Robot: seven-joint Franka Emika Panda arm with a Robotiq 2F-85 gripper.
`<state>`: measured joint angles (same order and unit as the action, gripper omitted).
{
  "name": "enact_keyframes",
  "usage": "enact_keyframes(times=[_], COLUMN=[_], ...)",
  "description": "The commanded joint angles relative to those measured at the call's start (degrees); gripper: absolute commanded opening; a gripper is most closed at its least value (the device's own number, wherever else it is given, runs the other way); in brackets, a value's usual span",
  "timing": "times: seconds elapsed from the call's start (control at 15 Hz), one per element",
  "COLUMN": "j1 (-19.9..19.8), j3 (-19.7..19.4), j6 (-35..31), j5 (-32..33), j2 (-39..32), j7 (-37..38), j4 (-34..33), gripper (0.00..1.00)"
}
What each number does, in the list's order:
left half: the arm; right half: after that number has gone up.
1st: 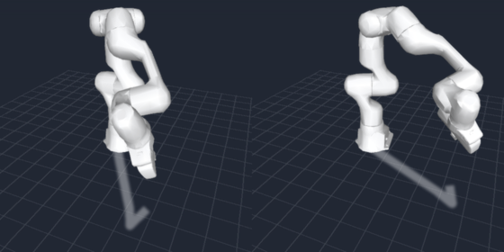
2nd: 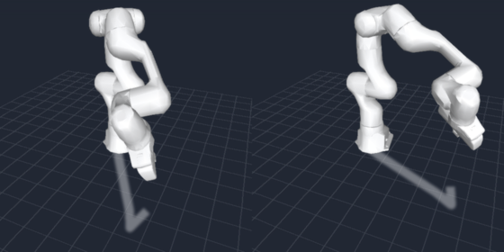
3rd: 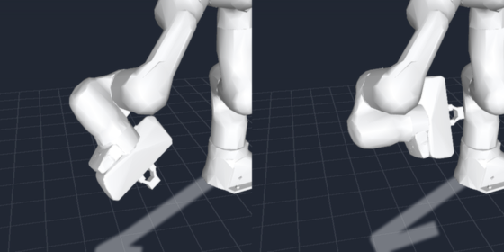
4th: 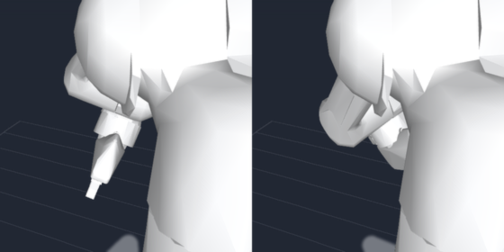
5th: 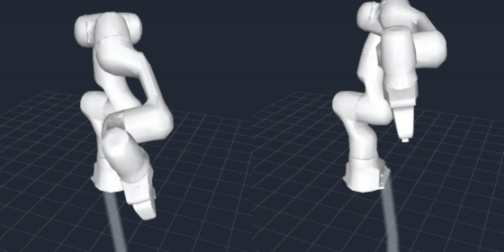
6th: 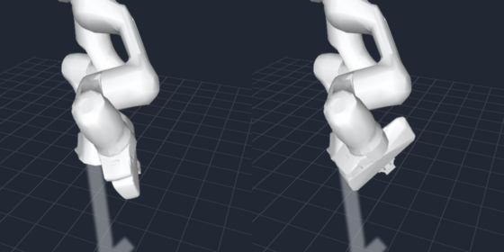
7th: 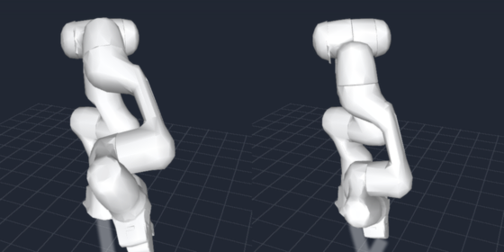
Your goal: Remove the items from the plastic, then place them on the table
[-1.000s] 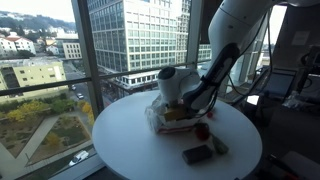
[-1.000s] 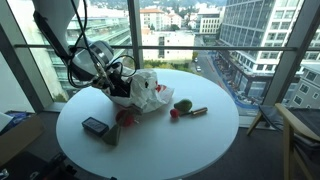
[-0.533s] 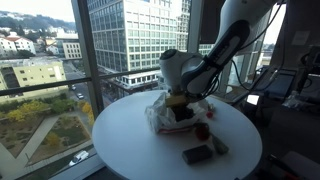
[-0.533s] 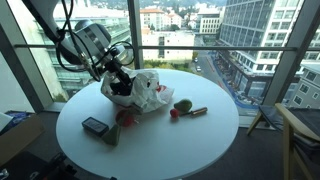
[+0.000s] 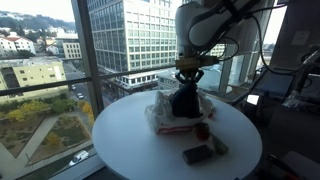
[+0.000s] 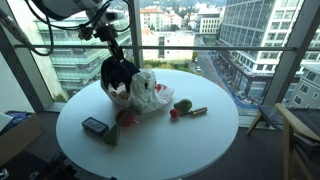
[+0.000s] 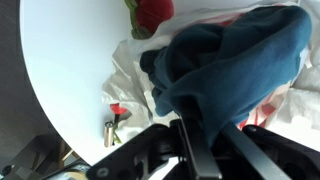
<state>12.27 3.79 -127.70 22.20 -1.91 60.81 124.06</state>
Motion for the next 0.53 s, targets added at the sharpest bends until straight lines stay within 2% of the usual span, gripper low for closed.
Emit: enact_keyframes(times=[0.0, 0.2, 0.47], j1=[-2.5, -4.2, -4.5], j3=[1.1, 2.4, 5.9], j6=[-0.1, -3.9, -12.1], j5=[0.3, 2.0, 1.0], j2=[10.1, 15.1, 16.7], j7=[0.0, 0.2, -0.5], j4=[2.3, 1.9, 0.3], gripper=[0.03, 0.03, 0.03])
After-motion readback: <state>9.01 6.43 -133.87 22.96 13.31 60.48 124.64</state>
